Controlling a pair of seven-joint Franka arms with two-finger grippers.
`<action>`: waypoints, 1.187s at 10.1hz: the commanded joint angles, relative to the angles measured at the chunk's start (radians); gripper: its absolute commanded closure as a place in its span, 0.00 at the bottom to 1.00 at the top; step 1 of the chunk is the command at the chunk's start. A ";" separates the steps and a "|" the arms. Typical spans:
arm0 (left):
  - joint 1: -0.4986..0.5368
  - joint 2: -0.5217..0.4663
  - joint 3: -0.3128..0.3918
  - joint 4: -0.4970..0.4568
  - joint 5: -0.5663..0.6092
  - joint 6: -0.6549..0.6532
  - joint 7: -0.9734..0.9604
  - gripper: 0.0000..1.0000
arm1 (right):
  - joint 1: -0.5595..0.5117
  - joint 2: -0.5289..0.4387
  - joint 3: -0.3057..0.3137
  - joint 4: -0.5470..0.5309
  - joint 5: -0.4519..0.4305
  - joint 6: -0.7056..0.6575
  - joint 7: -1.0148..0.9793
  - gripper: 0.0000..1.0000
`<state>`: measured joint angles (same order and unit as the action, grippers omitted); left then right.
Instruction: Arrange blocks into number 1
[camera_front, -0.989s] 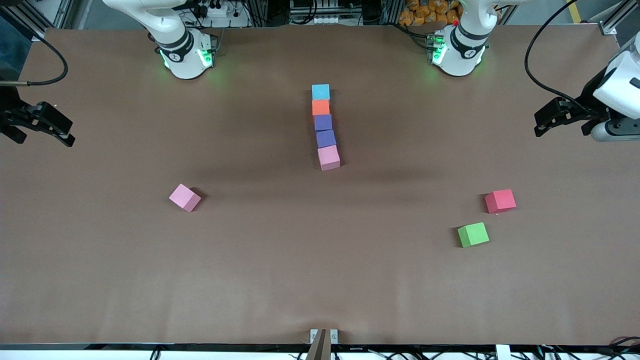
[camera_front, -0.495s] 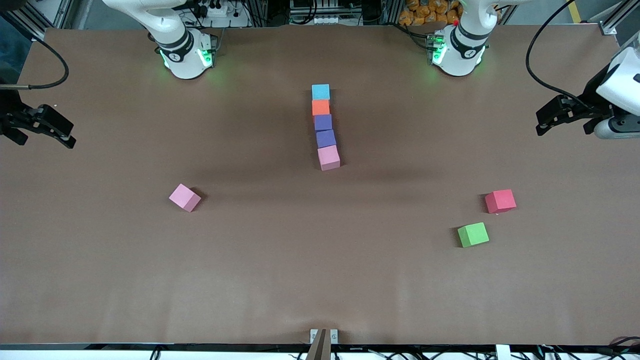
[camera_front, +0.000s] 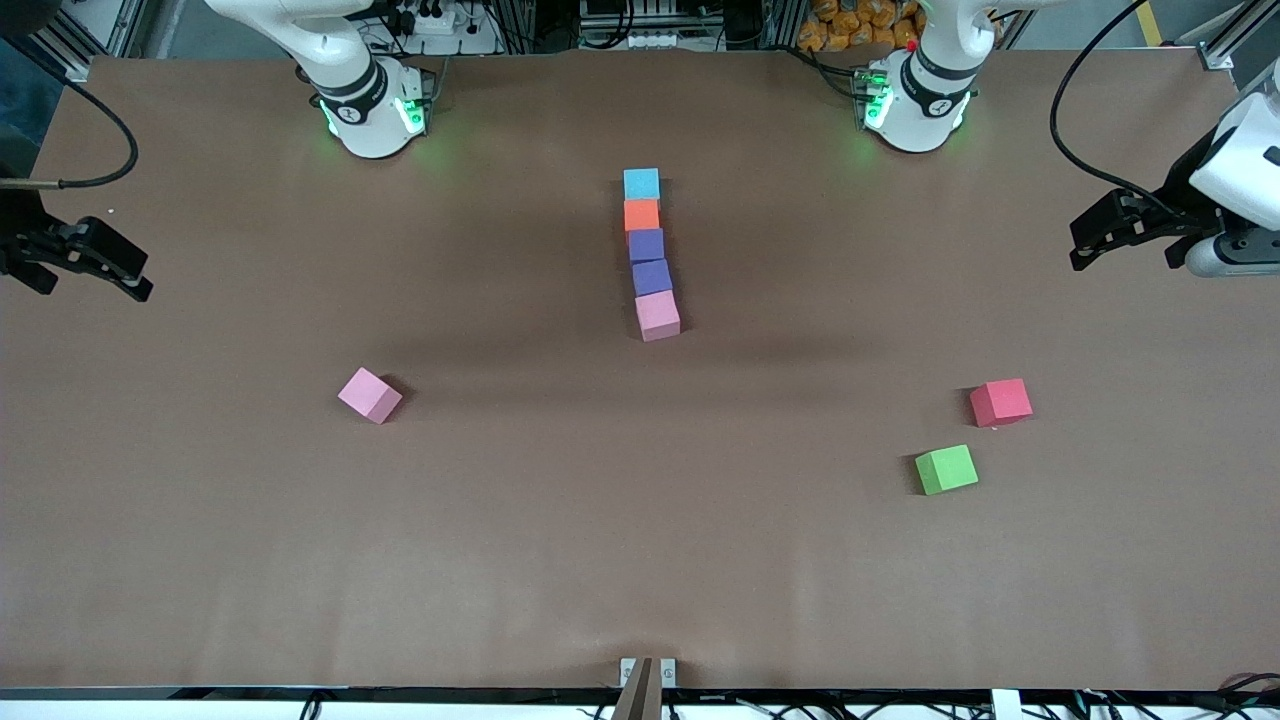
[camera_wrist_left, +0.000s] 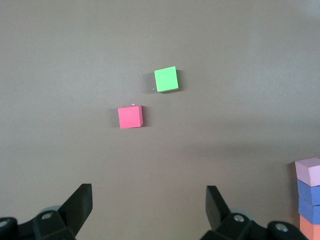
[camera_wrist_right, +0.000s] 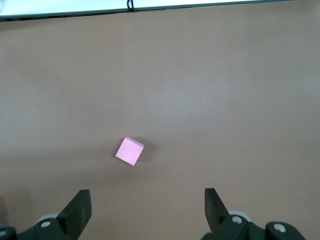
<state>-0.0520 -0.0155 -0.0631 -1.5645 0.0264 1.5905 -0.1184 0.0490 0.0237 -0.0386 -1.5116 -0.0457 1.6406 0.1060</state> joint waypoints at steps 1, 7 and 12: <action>-0.002 0.000 -0.001 0.003 0.010 -0.007 0.006 0.00 | -0.027 0.012 0.008 0.007 0.017 -0.002 -0.011 0.00; -0.006 0.005 -0.004 0.004 0.010 -0.007 0.016 0.00 | -0.043 0.012 0.006 0.011 0.017 0.022 -0.002 0.00; 0.001 0.003 -0.003 0.011 0.009 -0.007 0.017 0.00 | -0.049 0.013 0.006 0.010 0.018 0.028 0.000 0.00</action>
<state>-0.0540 -0.0101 -0.0681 -1.5654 0.0264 1.5905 -0.1184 0.0210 0.0348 -0.0435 -1.5104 -0.0457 1.6673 0.1061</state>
